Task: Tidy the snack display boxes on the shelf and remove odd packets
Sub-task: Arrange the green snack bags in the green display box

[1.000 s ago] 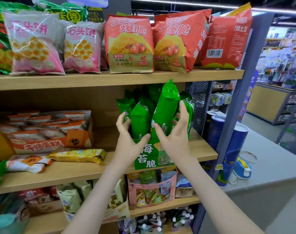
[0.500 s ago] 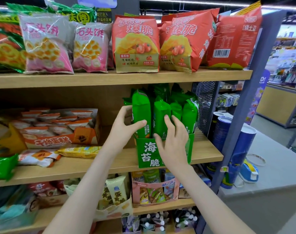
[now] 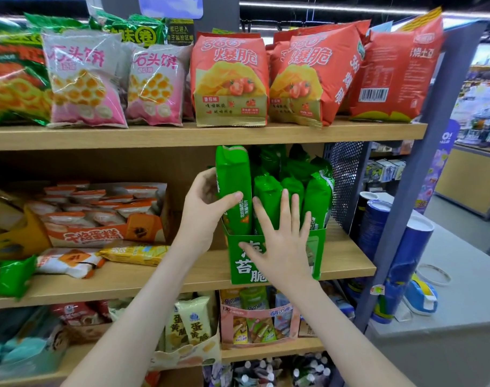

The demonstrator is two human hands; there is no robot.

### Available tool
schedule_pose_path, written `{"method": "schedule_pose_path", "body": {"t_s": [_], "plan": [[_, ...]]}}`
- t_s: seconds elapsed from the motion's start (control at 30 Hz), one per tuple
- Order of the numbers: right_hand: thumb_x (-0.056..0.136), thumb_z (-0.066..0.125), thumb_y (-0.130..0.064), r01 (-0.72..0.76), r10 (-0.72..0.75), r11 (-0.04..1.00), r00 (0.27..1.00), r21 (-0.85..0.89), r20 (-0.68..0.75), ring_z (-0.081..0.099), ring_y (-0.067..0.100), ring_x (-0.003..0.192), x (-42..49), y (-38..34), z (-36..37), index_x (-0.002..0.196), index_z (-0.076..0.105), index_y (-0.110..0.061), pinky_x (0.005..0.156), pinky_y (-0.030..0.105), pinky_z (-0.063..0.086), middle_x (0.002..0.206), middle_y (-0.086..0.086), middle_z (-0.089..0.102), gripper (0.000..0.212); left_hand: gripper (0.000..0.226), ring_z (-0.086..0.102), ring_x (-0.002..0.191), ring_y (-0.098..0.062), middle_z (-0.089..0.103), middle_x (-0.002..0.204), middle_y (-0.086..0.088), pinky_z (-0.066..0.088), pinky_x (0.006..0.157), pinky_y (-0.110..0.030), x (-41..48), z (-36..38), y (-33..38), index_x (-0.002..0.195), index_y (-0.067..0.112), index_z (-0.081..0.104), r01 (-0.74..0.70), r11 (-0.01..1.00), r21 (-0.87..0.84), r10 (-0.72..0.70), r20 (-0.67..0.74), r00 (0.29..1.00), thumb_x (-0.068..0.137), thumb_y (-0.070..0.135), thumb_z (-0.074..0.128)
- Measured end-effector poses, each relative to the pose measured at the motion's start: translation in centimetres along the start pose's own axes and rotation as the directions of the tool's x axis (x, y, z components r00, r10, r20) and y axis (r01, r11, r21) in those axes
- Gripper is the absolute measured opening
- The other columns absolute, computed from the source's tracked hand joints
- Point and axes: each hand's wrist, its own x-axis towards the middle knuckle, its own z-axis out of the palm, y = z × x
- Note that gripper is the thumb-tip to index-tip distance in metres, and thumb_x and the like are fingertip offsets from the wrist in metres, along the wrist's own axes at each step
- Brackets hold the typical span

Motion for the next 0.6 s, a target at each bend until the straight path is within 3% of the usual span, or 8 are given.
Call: {"method": "schedule_pose_path", "body": {"t_s": [0.13, 0.37, 0.6], "plan": [[0.083, 0.049, -0.064, -0.009, 0.009, 1.0, 1.0, 0.027, -0.021, -0.005, 0.036, 0.148, 0.0, 0.0, 0.2, 0.153, 0.016, -0.034, 0.112, 0.066, 0.009, 0.16, 0.017, -0.002, 0.083, 0.057, 0.063, 0.109, -0.016, 0.067, 0.112, 0.003, 0.052, 0.087, -0.03, -0.9, -0.3, -0.2, 0.128, 0.011, 0.053, -0.024, 0.999, -0.04, 0.024, 0.0, 1.0, 0.076, 0.011, 0.077], [0.081, 0.066, -0.056, -0.002, 0.005, 0.997, 0.999, 0.081, -0.041, -0.009, 0.032, 0.147, 0.4, 0.5, 0.3, 0.152, 0.015, -0.036, 0.112, 0.065, 0.008, 0.159, 0.012, -0.004, 0.09, 0.051, 0.064, 0.095, -0.011, 0.069, 0.093, 0.012, 0.053, 0.084, -0.032, -2.2, -2.2, -0.2, 0.107, 0.023, 0.058, -0.098, 0.972, -0.214, 0.063, -0.165, 0.984, 0.062, 0.016, 0.082], [0.085, 0.067, -0.045, 0.075, -0.072, 0.996, 0.995, 0.041, -0.072, 0.001, 0.036, 0.147, -0.1, 0.4, 0.8, 0.15, 0.025, -0.033, 0.112, 0.064, 0.014, 0.158, 0.017, 0.004, 0.078, 0.038, 0.063, 0.097, -0.013, 0.068, 0.098, 0.006, 0.052, 0.082, -0.03, -1.6, -3.8, 3.0, 0.115, 0.015, 0.056, -0.269, 0.868, -0.418, 0.124, -0.343, 0.931, 0.08, 0.002, 0.064]]}}
